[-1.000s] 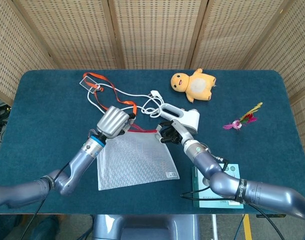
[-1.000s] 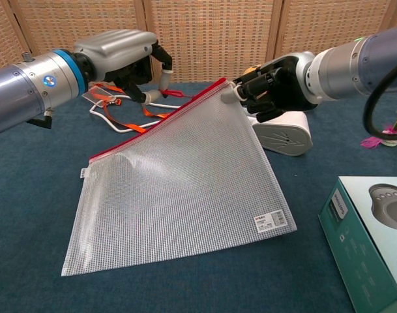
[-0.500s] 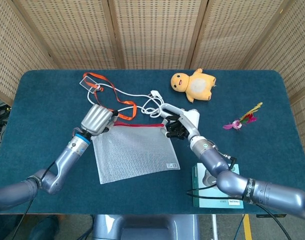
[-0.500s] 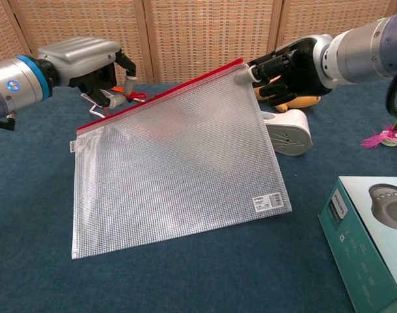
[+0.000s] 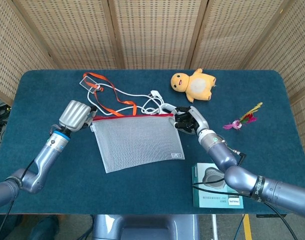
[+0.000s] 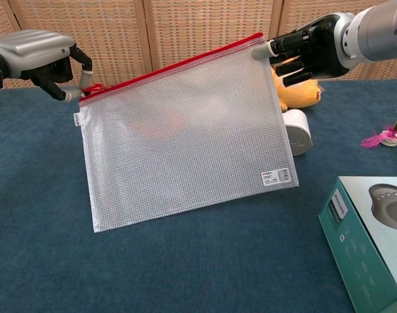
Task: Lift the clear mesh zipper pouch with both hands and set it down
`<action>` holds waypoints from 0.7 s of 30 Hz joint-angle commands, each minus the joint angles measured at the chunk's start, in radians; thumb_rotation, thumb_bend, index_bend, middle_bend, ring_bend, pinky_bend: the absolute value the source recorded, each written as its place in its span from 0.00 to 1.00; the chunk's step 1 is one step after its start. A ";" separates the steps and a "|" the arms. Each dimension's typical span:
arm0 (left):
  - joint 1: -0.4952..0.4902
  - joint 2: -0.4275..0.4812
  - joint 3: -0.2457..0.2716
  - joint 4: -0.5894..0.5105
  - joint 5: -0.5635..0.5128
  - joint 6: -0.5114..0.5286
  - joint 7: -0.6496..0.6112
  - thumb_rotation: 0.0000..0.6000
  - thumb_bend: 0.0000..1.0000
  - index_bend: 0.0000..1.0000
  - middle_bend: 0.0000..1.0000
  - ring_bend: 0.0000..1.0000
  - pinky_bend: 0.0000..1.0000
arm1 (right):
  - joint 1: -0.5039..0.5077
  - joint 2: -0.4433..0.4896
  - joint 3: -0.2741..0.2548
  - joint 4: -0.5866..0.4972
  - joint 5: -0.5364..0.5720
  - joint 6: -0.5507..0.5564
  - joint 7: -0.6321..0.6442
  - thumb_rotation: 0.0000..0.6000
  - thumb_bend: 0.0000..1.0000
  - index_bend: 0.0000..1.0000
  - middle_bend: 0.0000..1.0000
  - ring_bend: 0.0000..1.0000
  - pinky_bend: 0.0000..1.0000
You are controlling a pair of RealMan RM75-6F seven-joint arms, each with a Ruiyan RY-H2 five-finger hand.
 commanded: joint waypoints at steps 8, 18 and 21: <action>0.033 0.020 0.009 0.033 -0.008 -0.012 -0.030 1.00 0.89 0.83 1.00 0.90 0.97 | 0.003 -0.002 -0.006 0.016 0.011 0.018 0.002 1.00 0.65 0.69 0.92 0.95 1.00; 0.043 0.011 0.002 0.081 -0.020 -0.033 -0.053 1.00 0.88 0.83 1.00 0.90 0.97 | -0.002 -0.004 -0.006 0.026 0.002 0.012 0.007 1.00 0.66 0.69 0.92 0.95 1.00; 0.043 0.004 -0.002 0.091 -0.023 -0.039 -0.060 1.00 0.88 0.83 1.00 0.90 0.97 | -0.001 -0.005 -0.007 0.027 0.000 0.013 0.006 1.00 0.66 0.69 0.92 0.95 1.00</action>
